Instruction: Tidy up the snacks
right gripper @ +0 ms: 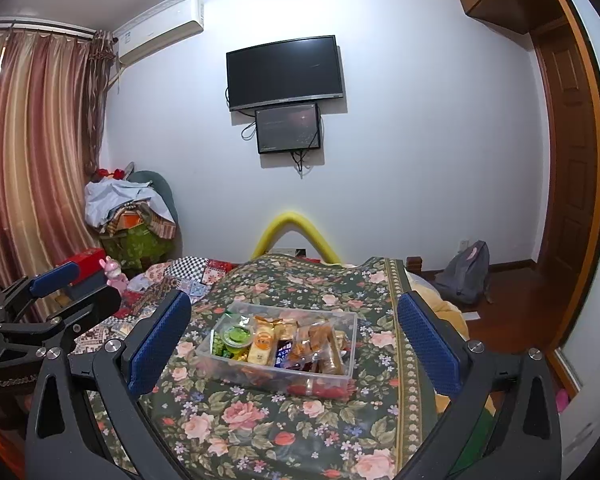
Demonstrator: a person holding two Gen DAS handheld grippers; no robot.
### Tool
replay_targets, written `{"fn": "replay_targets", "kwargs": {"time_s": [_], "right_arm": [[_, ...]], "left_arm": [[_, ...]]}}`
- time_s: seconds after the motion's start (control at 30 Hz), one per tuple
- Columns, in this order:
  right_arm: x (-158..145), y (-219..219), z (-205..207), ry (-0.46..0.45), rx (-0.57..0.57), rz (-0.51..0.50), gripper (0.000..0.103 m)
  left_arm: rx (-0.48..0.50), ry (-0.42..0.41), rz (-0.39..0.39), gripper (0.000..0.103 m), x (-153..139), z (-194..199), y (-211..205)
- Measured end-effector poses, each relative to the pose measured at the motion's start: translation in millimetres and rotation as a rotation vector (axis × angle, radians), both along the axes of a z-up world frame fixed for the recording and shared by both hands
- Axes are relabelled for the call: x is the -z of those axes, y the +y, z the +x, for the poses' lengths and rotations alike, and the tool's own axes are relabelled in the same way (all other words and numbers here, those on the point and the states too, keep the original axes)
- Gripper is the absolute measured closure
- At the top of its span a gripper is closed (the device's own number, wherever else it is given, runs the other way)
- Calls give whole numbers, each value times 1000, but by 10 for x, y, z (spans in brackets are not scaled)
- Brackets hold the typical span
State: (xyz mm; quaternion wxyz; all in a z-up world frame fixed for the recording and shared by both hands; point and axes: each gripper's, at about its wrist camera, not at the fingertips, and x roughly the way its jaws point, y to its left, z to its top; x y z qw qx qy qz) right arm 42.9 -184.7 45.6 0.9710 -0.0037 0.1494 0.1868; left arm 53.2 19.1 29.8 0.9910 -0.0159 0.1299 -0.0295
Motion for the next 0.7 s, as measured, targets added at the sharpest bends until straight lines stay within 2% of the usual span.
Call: {"fn": "replay_targets", "kwargs": {"time_s": [0.37,0.7], "right_arm": [[-13,21,-46,-10,7,-13,0],[-13,10,-48,-15,11,-23,0]], "left_arm": [[18,5,-15,4,10,9,-17],[39,-5,16,4,21,-21,-100]]}}
